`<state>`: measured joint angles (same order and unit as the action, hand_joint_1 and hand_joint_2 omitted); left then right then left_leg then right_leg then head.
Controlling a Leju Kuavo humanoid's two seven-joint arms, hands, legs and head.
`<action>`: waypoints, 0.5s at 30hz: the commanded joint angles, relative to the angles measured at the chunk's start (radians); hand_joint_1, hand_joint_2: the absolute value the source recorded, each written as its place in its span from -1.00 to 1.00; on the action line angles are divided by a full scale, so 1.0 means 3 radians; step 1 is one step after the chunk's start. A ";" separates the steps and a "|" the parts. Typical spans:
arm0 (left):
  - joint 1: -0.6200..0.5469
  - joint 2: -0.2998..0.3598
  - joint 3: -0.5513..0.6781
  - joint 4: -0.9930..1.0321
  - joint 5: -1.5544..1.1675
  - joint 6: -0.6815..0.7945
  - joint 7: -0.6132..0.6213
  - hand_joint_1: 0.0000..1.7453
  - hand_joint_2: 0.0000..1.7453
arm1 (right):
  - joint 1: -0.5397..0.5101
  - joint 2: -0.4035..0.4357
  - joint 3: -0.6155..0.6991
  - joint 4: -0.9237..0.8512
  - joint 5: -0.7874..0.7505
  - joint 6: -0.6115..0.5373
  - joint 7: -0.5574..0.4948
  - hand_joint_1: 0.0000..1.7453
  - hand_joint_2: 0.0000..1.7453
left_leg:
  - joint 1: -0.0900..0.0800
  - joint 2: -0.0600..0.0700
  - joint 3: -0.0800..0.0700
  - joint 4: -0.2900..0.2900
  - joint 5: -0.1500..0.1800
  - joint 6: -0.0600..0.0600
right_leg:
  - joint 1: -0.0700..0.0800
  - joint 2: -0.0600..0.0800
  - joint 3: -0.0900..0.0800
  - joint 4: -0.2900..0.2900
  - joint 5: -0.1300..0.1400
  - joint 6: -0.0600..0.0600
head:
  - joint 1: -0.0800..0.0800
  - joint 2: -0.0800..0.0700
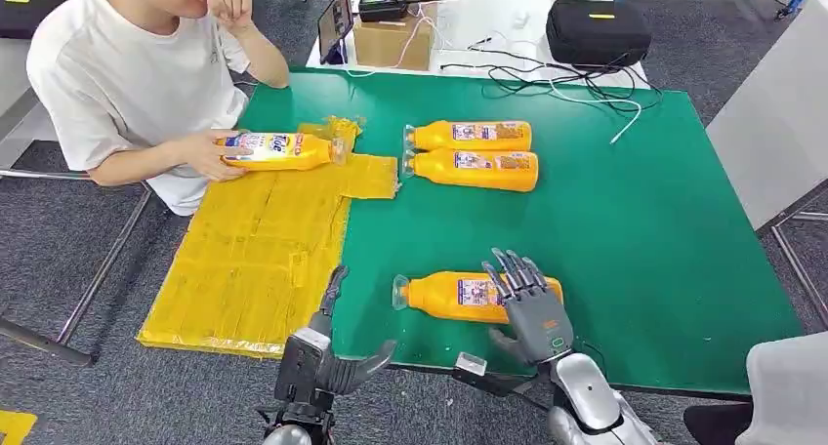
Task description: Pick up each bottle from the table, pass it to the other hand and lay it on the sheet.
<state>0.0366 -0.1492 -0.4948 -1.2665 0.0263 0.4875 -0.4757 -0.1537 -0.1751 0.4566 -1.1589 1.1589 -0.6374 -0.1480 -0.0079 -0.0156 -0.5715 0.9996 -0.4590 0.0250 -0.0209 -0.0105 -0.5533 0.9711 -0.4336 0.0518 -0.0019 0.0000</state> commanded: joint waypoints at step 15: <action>0.0013 0.0095 0.0015 -0.0024 -0.0453 -0.0056 0.0381 -1.00 1.00 | -0.0191 0.0210 -0.0242 0.0474 -0.0312 0.0835 0.0447 -1.00 1.00 | 0.0005 0.0011 0.0007 0.0000 -0.0003 -0.0008 | 0.0006 0.0010 0.0004 -0.0001 0.0001 -0.0010 | -0.0001 0.0000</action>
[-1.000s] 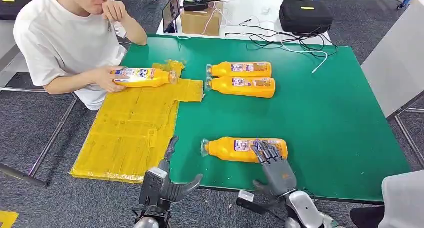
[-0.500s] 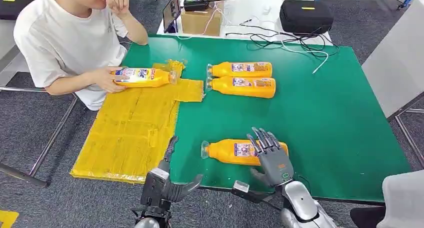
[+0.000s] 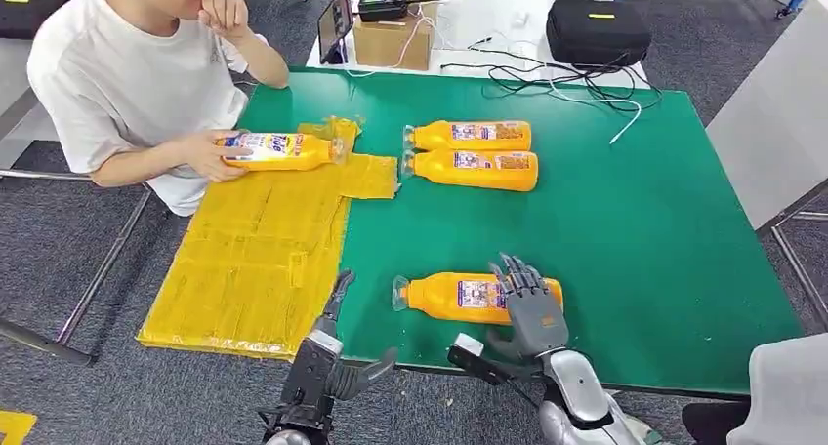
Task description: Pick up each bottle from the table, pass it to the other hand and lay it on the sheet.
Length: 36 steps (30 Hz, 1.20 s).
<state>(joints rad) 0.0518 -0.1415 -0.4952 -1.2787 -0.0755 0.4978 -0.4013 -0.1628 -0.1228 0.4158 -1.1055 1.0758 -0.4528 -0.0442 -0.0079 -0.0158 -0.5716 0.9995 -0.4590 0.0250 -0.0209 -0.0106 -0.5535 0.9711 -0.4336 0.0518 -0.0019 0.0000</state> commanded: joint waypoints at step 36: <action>-0.0096 -0.0003 0.0071 -0.0026 -0.0035 -0.0976 0.0466 -1.00 1.00 | -0.0386 -0.0633 0.0261 0.0252 -0.0277 0.1659 0.0554 1.00 1.00 | 0.0004 -0.0008 0.0035 0.0000 0.0004 -0.0005 | 0.0004 -0.0008 0.0029 -0.0008 0.0003 -0.0007 | 0.0000 0.0000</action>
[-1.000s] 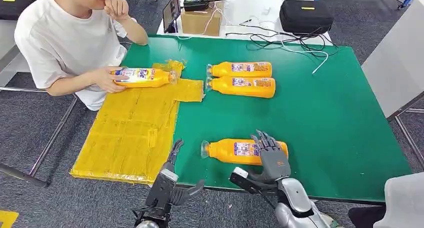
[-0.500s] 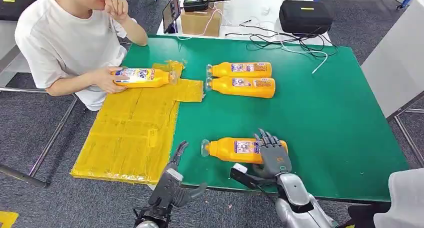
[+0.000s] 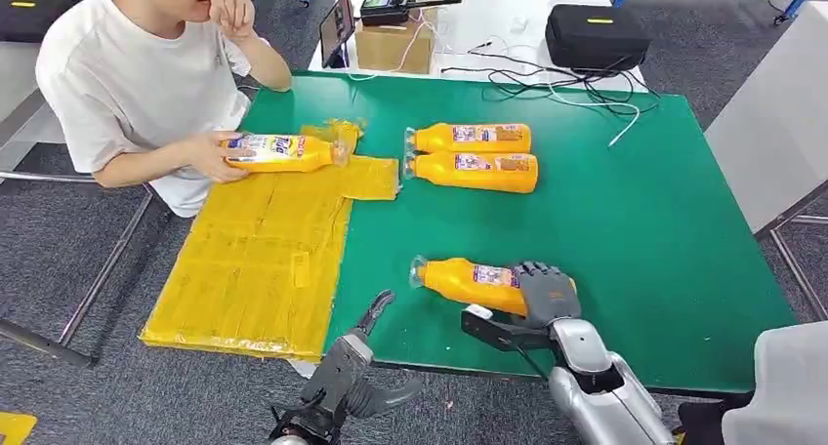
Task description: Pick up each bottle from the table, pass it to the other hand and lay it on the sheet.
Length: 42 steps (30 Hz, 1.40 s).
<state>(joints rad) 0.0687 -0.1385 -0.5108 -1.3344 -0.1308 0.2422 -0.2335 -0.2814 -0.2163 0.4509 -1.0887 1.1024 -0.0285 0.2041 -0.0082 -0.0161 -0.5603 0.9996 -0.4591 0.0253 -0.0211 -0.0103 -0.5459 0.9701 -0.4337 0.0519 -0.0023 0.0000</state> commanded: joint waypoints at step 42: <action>0.0146 0.0288 -0.0302 -0.0218 0.2361 -0.0525 -0.0577 -1.00 1.00 | 0.0579 0.0773 -0.0461 -0.1192 -0.2078 -0.1864 -0.2262 1.00 1.00 | 0.0008 0.0023 -0.0012 0.0002 -0.0007 -0.0012 | 0.0009 0.0018 -0.0007 0.0006 -0.0004 -0.0013 | -0.0001 0.0001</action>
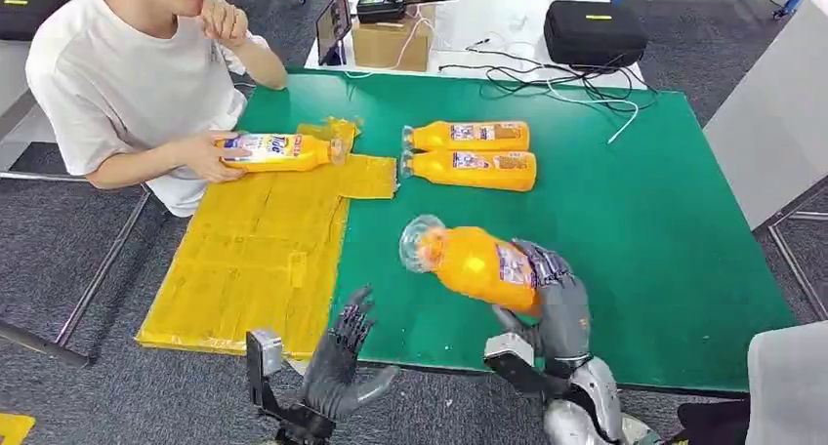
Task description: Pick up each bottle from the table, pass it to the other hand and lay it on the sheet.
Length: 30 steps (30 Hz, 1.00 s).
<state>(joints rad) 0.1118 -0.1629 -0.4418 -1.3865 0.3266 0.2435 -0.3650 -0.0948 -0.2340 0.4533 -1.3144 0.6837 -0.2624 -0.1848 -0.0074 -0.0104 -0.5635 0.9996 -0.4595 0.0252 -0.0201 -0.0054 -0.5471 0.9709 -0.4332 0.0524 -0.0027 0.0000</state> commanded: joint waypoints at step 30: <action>-0.0226 0.0175 -0.0558 -0.0223 0.0305 0.0229 -0.0636 -1.00 1.00 | -0.0507 0.1192 0.0789 0.0885 -0.1063 -0.0359 -0.0936 1.00 1.00 | 0.0009 0.0007 -0.0020 -0.0001 0.0001 -0.0006 | 0.0008 0.0007 -0.0019 0.0002 0.0001 -0.0005 | 0.0003 0.0000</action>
<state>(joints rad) 0.0663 -0.1091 -0.5943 -1.4409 0.3880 0.3273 -0.5642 -0.1787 0.1221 0.6066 -1.2134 0.4035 -0.3815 -0.4608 -0.0056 -0.0101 -0.5708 0.9992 -0.4588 0.0244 -0.0187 -0.0047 -0.5541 0.9722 -0.4332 0.0523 -0.0019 0.0000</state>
